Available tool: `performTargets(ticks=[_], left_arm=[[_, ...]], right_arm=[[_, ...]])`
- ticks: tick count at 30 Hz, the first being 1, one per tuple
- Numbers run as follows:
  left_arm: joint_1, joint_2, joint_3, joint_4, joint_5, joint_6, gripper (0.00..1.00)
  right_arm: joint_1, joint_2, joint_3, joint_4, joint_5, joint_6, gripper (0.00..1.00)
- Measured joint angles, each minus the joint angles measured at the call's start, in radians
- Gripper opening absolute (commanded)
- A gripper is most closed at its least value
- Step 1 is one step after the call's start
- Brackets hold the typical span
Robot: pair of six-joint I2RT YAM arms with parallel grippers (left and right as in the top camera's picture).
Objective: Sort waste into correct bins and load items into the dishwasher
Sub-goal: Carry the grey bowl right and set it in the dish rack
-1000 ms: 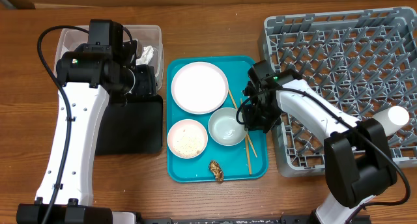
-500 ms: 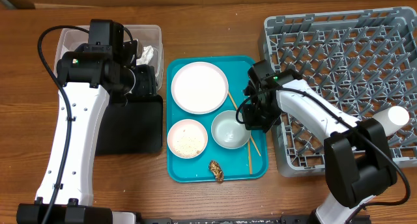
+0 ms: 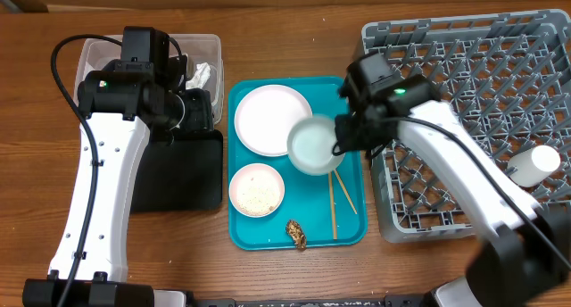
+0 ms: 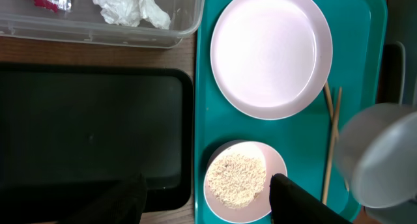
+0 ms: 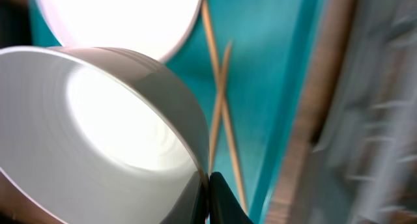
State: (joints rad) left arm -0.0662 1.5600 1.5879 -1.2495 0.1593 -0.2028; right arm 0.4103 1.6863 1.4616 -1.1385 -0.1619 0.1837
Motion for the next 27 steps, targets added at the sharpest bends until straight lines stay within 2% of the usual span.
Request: performTargets(ticks=[8, 18, 27], left_arm=[[0.0, 0.0, 0.0, 0.009, -0.003, 0.0, 0.63], [0.0, 0.0, 0.0, 0.016, -0.004, 0.0, 0.64], [0.0, 0.0, 0.0, 0.023, -0.007, 0.0, 0.63]], right_arm=[[-0.078, -0.195, 0.044, 0.048, 0.332, 0.023, 0.04], [-0.24, -0.208, 0.044, 0.186, 0.758, 0.025, 0.04], [-0.402, -0.189, 0.044, 0.354, 1.015, 0.026, 0.04]])
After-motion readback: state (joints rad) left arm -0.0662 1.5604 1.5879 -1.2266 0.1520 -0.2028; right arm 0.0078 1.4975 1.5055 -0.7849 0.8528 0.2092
